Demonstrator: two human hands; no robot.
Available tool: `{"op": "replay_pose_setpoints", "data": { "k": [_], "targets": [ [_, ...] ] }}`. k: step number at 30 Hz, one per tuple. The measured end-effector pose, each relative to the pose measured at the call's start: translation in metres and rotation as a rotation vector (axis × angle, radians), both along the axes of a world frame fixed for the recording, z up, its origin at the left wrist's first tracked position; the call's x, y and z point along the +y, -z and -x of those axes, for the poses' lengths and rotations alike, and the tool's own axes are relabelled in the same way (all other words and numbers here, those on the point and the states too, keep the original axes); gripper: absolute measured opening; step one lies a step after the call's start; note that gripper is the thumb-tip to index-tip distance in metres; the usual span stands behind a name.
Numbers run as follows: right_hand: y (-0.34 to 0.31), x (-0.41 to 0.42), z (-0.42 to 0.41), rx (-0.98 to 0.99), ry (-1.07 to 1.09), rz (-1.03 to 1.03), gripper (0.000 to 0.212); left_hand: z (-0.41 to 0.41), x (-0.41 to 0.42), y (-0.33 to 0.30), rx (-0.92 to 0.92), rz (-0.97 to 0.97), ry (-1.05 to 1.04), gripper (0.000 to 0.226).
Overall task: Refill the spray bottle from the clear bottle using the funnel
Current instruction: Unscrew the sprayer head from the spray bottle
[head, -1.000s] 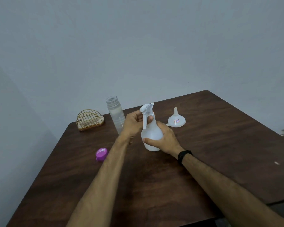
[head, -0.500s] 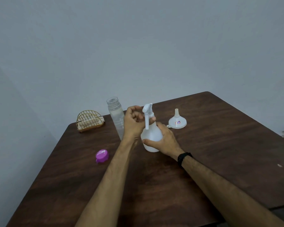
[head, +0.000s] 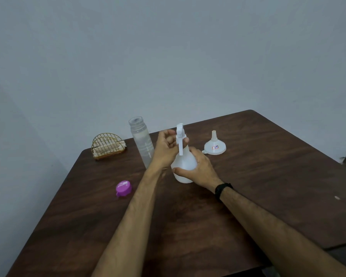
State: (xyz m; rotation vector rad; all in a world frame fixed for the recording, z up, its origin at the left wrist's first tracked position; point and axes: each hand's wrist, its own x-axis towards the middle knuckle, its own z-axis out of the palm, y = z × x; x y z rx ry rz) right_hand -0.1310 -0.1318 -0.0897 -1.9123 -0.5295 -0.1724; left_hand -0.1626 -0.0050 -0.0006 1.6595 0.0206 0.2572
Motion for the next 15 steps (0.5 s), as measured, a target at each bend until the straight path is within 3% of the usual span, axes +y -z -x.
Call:
{"op": "replay_pose_setpoints", "data": {
  "k": [3,6,15],
  "targets": [
    [0.0,0.0,0.0,0.006,0.002,0.007,0.077,0.004,0.004,-0.001,0.009,-0.105,0.081,0.033],
    [-0.001,0.001,0.0,0.01,0.004,0.013,0.079,0.006,0.002,-0.007,-0.051,-0.146,0.001,0.029],
    [-0.003,0.001,-0.002,0.069,-0.003,0.087,0.096,0.015,-0.007,-0.081,-0.33,0.044,-0.129,0.028]
  ]
}}
